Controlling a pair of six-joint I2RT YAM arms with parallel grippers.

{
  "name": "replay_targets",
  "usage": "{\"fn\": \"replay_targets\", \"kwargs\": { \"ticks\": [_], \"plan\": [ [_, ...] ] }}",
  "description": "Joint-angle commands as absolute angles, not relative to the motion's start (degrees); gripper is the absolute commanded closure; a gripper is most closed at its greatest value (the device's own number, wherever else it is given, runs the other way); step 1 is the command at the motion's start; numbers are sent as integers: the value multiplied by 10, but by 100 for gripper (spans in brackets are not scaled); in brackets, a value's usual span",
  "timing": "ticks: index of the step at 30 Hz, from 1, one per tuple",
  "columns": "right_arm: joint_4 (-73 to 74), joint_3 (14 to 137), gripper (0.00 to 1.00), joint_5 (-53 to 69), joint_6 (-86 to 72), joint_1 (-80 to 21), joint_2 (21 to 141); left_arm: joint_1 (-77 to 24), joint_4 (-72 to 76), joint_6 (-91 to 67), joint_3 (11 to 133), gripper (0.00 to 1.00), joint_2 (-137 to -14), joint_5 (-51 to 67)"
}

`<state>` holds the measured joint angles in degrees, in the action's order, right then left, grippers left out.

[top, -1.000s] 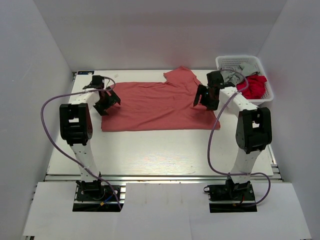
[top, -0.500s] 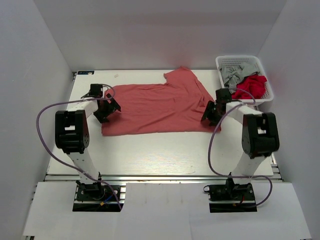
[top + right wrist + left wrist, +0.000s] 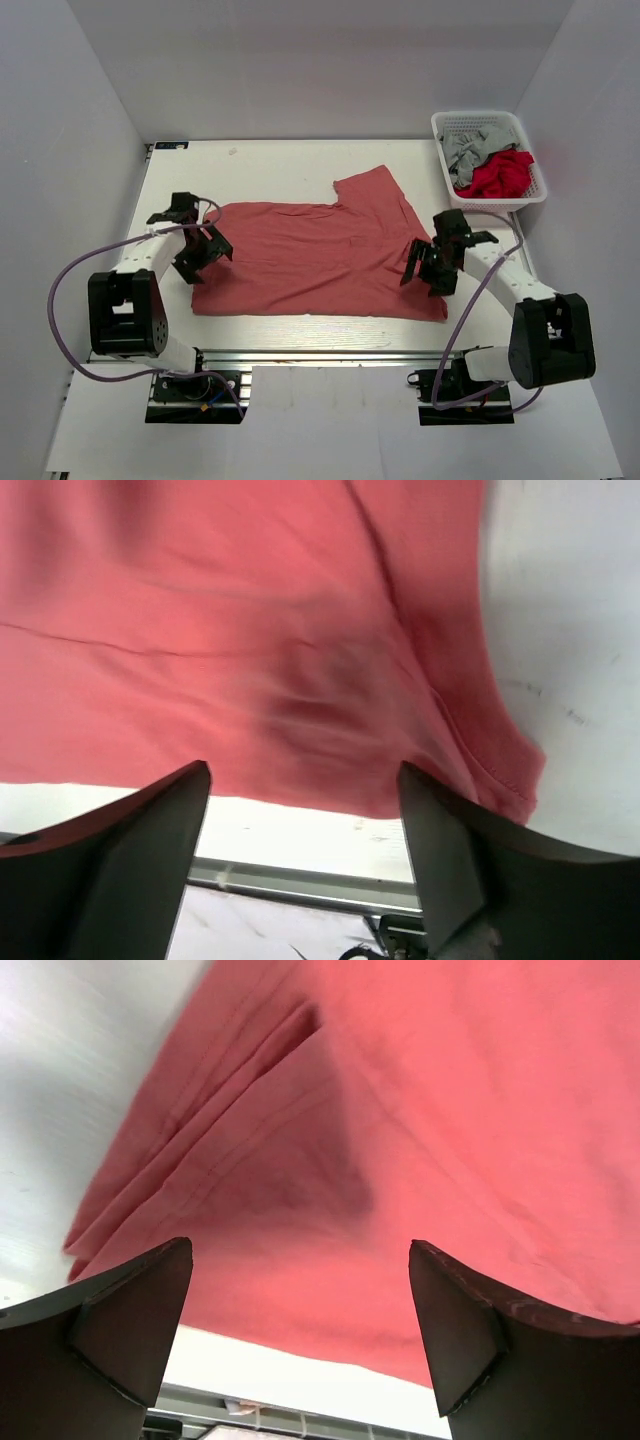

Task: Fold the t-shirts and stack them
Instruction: Fold the flattened tshirt in 1/3 of the way, then grap the side of the flattened tshirt furthest away from the robot with both arms

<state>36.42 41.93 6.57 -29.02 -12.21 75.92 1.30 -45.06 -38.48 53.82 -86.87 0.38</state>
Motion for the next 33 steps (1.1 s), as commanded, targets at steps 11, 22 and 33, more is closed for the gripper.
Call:
{"fn": "replay_targets", "kwargs": {
  "ticks": [11,22,33],
  "plan": [
    [308,779,10,19,-191,-130,971,27,-416,-351,827,1,-1011,-103],
    [335,1134,10,-63,-164,-122,1228,38,-446,-332,1007,16,-1237,-94],
    [275,1253,10,-73,-150,-121,1380,38,-396,-309,957,69,-1259,-11]
  ]
}}
